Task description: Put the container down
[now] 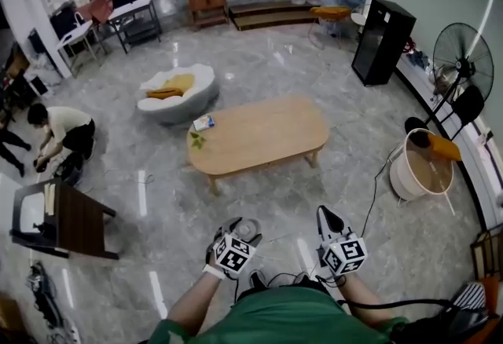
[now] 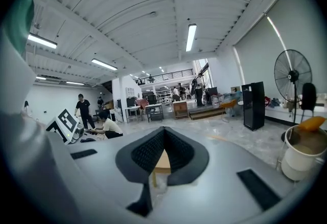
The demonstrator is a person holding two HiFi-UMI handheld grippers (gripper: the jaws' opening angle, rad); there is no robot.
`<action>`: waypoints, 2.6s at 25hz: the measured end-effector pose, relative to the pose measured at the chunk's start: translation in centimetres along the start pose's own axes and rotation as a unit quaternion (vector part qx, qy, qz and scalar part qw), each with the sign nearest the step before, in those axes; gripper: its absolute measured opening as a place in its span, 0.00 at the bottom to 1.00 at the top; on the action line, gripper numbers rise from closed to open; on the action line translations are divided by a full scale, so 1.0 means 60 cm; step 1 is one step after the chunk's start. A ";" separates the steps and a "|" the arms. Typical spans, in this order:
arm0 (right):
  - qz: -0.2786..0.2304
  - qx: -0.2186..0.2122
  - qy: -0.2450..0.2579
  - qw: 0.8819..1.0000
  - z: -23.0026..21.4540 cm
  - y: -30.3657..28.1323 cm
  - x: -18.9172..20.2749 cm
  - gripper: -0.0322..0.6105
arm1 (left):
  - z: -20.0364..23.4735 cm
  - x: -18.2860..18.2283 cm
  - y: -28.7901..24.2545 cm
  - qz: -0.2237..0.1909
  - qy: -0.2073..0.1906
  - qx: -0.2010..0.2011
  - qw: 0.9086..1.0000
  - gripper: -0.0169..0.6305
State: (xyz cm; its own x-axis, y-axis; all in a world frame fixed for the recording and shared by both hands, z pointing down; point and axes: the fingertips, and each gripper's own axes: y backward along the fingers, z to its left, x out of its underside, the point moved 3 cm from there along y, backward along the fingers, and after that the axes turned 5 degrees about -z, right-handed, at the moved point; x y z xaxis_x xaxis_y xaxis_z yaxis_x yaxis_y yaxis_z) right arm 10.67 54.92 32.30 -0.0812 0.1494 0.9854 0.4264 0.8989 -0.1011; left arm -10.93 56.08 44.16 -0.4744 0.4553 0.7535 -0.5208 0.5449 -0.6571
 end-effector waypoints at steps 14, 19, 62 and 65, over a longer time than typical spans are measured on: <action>0.017 0.014 0.000 1.000 -0.001 -0.050 0.017 0.07 | 0.025 -0.012 -0.044 0.001 -0.011 0.031 0.999 0.55; 0.011 -0.012 -0.012 1.000 -0.055 -0.107 0.002 0.07 | 0.042 -0.057 -0.079 0.008 0.000 0.015 1.000 0.55; 0.026 -0.009 0.011 1.000 -0.348 -0.609 -0.096 0.07 | 0.407 -0.315 -0.451 0.016 -0.003 -0.008 1.000 0.55; 0.030 -0.002 0.016 0.999 -0.333 -0.651 -0.094 0.07 | 0.457 -0.310 -0.468 0.013 -0.005 0.002 1.000 0.55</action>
State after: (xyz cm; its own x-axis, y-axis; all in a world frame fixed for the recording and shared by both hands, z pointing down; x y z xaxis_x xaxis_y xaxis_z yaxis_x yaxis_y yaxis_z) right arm 12.47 10.71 33.40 -0.0271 0.1897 0.9815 0.4334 0.8870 -0.1595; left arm -6.95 13.00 48.02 -0.4947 0.4624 0.7358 -0.5103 0.5308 -0.6766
